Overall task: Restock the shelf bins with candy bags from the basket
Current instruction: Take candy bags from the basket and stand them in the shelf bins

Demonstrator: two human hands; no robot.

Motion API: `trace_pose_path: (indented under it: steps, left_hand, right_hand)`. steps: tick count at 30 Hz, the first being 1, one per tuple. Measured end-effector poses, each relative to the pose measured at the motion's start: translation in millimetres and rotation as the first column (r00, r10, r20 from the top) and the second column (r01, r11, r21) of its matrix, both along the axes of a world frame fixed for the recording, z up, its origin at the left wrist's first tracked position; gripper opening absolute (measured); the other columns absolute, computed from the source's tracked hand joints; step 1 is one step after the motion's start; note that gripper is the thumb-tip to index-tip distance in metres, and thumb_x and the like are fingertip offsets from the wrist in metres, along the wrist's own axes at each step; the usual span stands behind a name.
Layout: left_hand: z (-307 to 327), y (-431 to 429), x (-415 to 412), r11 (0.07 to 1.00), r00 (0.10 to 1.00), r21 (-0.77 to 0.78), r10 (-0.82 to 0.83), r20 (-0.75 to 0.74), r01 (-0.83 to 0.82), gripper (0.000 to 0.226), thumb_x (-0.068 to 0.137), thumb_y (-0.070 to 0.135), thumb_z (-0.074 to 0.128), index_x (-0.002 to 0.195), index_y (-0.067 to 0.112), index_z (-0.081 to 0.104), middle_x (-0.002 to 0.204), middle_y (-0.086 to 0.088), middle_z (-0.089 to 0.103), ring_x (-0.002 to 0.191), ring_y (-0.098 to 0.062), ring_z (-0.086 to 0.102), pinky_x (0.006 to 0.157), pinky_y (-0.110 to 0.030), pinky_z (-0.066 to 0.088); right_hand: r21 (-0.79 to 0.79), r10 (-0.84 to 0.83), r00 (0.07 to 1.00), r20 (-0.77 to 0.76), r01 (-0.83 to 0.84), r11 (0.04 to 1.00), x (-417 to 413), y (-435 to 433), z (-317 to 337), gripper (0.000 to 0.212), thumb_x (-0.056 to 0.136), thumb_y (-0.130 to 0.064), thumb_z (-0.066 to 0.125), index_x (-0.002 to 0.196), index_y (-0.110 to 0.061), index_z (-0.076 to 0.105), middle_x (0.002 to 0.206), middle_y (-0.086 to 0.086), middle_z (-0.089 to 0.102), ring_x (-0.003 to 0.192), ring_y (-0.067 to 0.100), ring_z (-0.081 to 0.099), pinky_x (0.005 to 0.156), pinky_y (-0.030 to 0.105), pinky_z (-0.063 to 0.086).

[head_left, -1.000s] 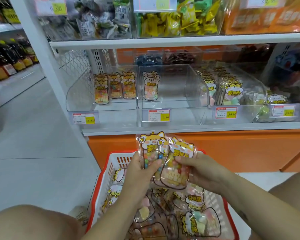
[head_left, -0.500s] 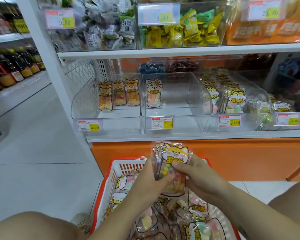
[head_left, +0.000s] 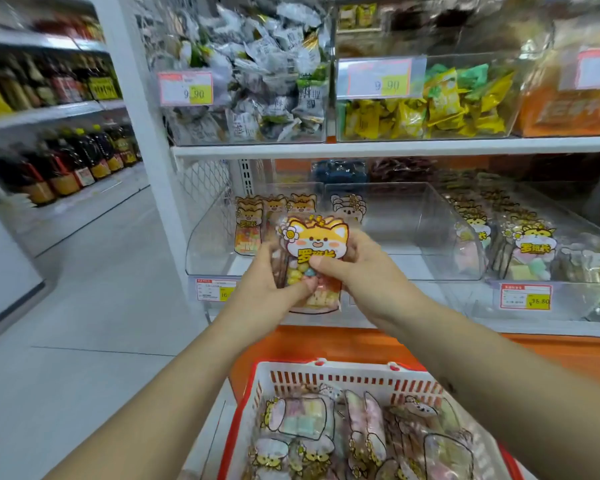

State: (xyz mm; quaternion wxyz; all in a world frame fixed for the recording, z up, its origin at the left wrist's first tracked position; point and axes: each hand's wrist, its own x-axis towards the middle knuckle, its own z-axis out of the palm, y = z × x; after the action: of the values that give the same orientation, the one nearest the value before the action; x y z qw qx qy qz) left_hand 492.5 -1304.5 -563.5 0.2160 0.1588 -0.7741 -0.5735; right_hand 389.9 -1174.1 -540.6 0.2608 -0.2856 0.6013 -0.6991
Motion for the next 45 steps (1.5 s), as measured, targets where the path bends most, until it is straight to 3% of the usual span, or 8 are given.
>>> trace_pose_path:
  steps: [7,11,17,19,23,32,40,45]
  left_hand:
    - [5.5,-81.9,-43.7,0.987,0.989,0.061,0.145,0.007,-0.146,0.051,0.085,0.003,0.075,0.125,0.016,0.047,0.124,-0.003,0.067,0.111,-0.015,0.066,0.098,-0.043,0.055]
    - [-11.0,-123.0,-85.5,0.979,0.981,0.108,0.160,0.106,-0.171,0.035,0.087,-0.004,0.070,0.108,0.015,0.049,0.114,-0.009,0.068,0.095,-0.012,0.066,0.075,-0.020,0.057]
    - [-67.6,-167.5,-173.8,0.971,0.951,0.136,0.156,0.268,-0.198,0.091,0.044,0.029,0.088,0.126,0.016,0.053,0.114,-0.002,0.071,0.104,-0.022,0.068,0.096,-0.046,0.056]
    - [-78.3,-170.9,-203.0,0.971,0.943,0.132,0.151,0.298,-0.197,0.090,0.045,0.030,0.088,0.127,0.015,0.054,0.113,-0.003,0.071,0.105,-0.024,0.068,0.098,-0.044,0.055]
    - [-84.8,-177.1,-237.7,0.984,0.927,0.092,0.111,0.357,-0.154,0.068,0.068,0.021,0.084,0.128,0.010,0.054,0.115,-0.011,0.068,0.111,-0.032,0.065,0.100,-0.046,0.052]
    - [-99.2,-179.6,-252.4,0.852,0.741,-0.503,0.430,0.516,-0.144,0.102,0.078,0.062,0.068,0.151,0.009,0.021,0.147,-0.012,0.042,0.138,-0.032,0.040,0.115,-0.043,0.035]
    - [-92.6,-172.8,-240.2,0.832,0.787,-0.516,0.451,0.420,-0.202,0.063,0.089,0.027,0.071,0.137,0.002,0.040,0.128,-0.014,0.062,0.119,-0.034,0.060,0.094,-0.036,0.050]
    - [-95.8,-168.0,-237.7,0.851,0.816,-0.491,0.411,0.407,-0.184,0.071,0.079,0.034,0.080,0.134,0.010,0.041,0.122,-0.011,0.064,0.113,-0.032,0.063,0.094,-0.041,0.054]
  right_hand:
    - [0.344,0.064,0.903,-0.425,0.096,0.934,-68.8,-48.9,19.3,0.060,0.081,-0.027,0.081,0.133,-0.022,0.052,0.124,-0.002,0.062,0.117,0.016,0.061,0.104,0.041,0.049]
    - [0.552,0.285,0.626,-0.726,0.283,0.784,-104.4,-67.1,14.6,0.065,0.091,-0.038,0.067,0.148,-0.017,0.042,0.148,0.001,0.048,0.134,0.018,0.046,0.110,0.028,0.035]
    - [0.628,0.477,0.440,-0.761,0.314,0.712,-145.4,-86.1,-12.6,0.039,0.106,-0.034,0.038,0.140,-0.018,0.049,0.142,0.002,0.041,0.132,0.017,0.040,0.103,0.020,0.028]
    - [0.599,0.447,0.449,-0.774,0.287,0.748,-147.7,-85.7,-21.6,0.040,0.106,-0.035,0.032,0.140,-0.022,0.049,0.142,-0.003,0.036,0.132,0.014,0.040,0.104,0.016,0.026]
    - [0.587,0.410,0.494,-0.767,0.279,0.760,-149.2,-84.8,-29.9,0.047,0.103,-0.043,0.027,0.145,-0.029,0.043,0.149,-0.010,0.028,0.132,0.016,0.042,0.109,0.037,0.037]
    - [0.575,0.381,0.540,-0.751,0.252,0.778,-146.8,-85.8,-31.4,0.046,0.104,-0.042,0.026,0.145,-0.029,0.043,0.153,-0.011,0.023,0.137,0.017,0.037,0.111,0.038,0.036]
    - [0.551,0.347,0.560,-0.752,0.248,0.797,-144.9,-86.9,-33.1,0.044,0.105,-0.039,0.028,0.145,-0.028,0.044,0.156,-0.012,0.021,0.142,0.017,0.031,0.115,0.038,0.031]
    - [0.559,0.353,0.562,-0.748,0.248,0.791,-143.3,-87.3,-31.9,0.044,0.105,-0.038,0.026,0.145,-0.029,0.043,0.157,-0.011,0.020,0.143,0.016,0.029,0.116,0.041,0.028]
